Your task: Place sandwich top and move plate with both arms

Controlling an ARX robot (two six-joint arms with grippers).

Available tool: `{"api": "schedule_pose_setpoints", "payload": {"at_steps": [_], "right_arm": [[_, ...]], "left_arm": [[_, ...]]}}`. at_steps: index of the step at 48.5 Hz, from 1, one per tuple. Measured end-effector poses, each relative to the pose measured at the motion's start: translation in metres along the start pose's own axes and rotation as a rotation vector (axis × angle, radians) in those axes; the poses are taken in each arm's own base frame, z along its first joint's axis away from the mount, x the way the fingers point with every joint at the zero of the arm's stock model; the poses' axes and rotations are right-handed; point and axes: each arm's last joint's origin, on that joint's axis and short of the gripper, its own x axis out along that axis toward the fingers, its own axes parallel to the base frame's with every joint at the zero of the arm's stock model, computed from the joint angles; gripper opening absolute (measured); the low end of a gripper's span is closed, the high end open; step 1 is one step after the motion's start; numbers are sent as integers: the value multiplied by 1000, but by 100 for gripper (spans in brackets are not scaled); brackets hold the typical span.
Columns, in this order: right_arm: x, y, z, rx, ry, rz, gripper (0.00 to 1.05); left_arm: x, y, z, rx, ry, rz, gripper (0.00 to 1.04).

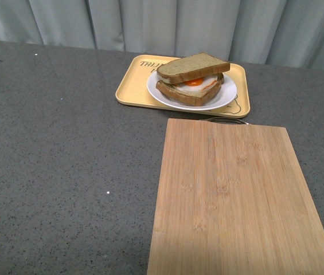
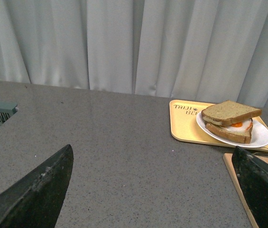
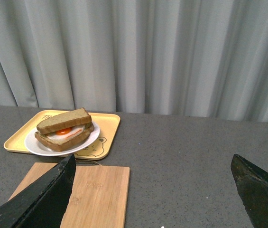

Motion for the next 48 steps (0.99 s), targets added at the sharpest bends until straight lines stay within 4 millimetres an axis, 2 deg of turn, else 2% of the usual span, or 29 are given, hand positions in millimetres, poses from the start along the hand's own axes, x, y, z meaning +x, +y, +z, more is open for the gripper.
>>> {"api": "schedule_pose_setpoints", "payload": {"at_steps": [48], "right_arm": [[0,0,0,0,0,0,95]], "left_arm": [[0,0,0,0,0,0,98]]}}
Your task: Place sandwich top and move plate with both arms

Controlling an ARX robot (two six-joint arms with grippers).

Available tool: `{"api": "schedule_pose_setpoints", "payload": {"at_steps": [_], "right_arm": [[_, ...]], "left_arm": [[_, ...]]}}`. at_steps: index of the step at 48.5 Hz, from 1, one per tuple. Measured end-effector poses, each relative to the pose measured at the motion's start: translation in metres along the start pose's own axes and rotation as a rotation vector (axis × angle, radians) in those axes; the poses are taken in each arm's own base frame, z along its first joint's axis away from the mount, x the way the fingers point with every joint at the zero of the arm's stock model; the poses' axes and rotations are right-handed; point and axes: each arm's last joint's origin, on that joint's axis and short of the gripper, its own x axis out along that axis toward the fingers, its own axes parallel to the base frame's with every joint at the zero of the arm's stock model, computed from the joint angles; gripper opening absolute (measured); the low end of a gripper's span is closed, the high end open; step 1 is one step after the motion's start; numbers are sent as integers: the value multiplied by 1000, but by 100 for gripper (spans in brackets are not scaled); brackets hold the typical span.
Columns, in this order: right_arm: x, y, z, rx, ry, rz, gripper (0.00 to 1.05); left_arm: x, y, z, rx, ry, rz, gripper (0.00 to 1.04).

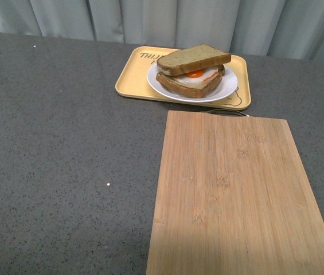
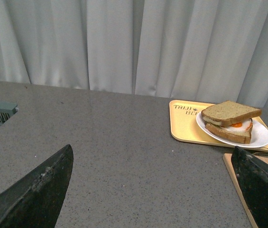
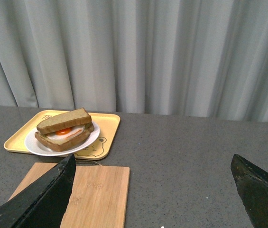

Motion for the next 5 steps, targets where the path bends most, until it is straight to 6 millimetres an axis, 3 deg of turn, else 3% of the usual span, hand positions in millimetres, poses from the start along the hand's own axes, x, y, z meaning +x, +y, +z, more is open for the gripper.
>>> {"api": "schedule_pose_setpoints", "payload": {"at_steps": [5], "right_arm": [[0,0,0,0,0,0,95]], "left_arm": [[0,0,0,0,0,0,98]]}}
